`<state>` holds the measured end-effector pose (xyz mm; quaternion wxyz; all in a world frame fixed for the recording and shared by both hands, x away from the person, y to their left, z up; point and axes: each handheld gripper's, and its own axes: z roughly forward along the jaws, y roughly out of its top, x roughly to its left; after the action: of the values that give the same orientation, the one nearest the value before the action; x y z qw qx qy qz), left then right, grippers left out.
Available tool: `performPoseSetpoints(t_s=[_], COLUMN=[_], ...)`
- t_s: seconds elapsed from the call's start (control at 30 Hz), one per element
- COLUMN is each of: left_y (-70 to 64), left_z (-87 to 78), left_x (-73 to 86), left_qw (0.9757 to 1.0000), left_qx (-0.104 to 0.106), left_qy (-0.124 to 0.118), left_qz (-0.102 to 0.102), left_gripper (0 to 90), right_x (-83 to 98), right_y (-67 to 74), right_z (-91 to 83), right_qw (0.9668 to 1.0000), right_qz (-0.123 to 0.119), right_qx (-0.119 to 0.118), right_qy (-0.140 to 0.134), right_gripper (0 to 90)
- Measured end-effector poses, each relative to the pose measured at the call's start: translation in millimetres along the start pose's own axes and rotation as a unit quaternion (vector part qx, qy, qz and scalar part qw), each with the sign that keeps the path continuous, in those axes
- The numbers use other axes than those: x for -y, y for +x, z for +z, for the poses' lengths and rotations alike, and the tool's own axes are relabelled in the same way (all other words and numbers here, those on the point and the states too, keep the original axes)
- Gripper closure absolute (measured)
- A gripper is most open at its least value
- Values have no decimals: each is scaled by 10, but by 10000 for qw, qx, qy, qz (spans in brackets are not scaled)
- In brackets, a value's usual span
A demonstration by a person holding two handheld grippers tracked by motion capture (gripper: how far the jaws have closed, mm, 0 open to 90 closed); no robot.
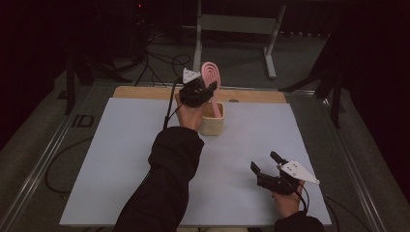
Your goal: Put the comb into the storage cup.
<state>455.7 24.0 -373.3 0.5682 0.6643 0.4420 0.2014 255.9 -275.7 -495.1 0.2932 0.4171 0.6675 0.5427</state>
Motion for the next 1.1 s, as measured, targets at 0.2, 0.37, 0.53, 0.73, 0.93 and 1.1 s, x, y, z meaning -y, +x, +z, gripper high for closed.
performPoseSetpoints(t_s=[0.2, 0.37, 0.53, 0.73, 0.93, 1.1], left_y=[-4, -4, -6, -3, -6, -13], left_z=[11, 25, 34, 41, 50, 57], left_x=[26, 53, 73, 89, 111, 128], left_qw=[10000, 10000, 10000, 10000, 9999, 9999], left_qx=[-6, -10, -12, -11, -17, -16], left_qy=[28, 43, 64, 83, 104, 134], left_qz=[-4, -7, -20, -18, -26, -16], left_gripper=[644, 644, 643, 643, 643, 643], right_x=[0, 0, 0, 0, 0, 0], right_y=[0, -4, -2, -4, -3, -3], right_z=[0, 0, 0, -2, -2, -2], right_qw=[10000, 10000, 10000, 10000, 10000, 10000], right_qz=[-6, -13, -8, -8, -1, 7], right_qx=[0, 7, 4, 10, 12, 8], right_qy=[1, -10, -8, -5, -2, 0], right_gripper=[129, 129, 129, 129, 129, 129])
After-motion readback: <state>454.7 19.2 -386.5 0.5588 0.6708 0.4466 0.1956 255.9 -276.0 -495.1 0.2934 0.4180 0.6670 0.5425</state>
